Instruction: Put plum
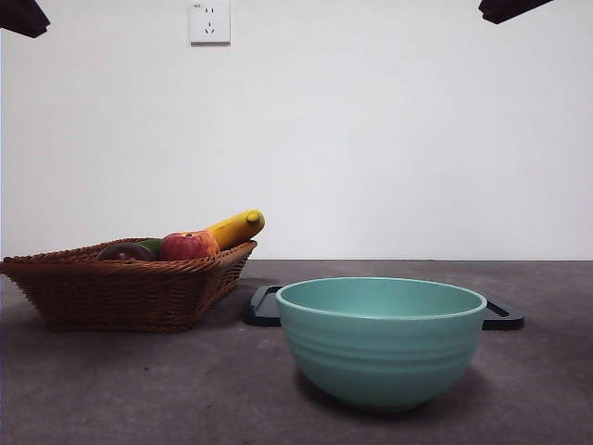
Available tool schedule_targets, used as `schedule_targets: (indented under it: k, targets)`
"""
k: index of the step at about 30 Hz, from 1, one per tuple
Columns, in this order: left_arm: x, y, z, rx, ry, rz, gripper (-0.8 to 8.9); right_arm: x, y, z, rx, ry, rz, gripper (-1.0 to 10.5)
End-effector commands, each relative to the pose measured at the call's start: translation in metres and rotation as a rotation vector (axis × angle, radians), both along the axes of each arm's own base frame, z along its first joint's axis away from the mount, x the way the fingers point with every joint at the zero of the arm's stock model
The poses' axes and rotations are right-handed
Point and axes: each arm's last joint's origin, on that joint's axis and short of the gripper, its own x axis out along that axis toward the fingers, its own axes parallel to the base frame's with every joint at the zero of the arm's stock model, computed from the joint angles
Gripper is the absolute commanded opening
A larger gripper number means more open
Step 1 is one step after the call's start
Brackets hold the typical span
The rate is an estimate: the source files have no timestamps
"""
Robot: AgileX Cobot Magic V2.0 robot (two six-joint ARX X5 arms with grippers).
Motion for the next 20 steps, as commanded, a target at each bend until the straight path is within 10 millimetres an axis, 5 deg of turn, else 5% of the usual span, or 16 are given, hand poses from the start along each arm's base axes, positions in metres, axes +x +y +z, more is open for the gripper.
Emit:
schedule_targets:
  k: [1, 16, 20]
  targets:
    - [0.0007, -0.0008, 0.0061, -0.01, -0.023, -0.012, 0.08, 0.0006, 0.0022, 0.0051, 0.008, -0.022, 0.018, 0.1]
    - [0.0008, -0.0008, 0.0062, -0.01, -0.024, -0.012, 0.08, 0.0006, 0.0022, 0.0051, 0.008, -0.022, 0.018, 0.1]
    - [0.0001, 0.0009, 0.0139, -0.015, -0.142, -0.016, 0.08, 0.0006, 0.0022, 0.0051, 0.008, -0.022, 0.018, 0.1]
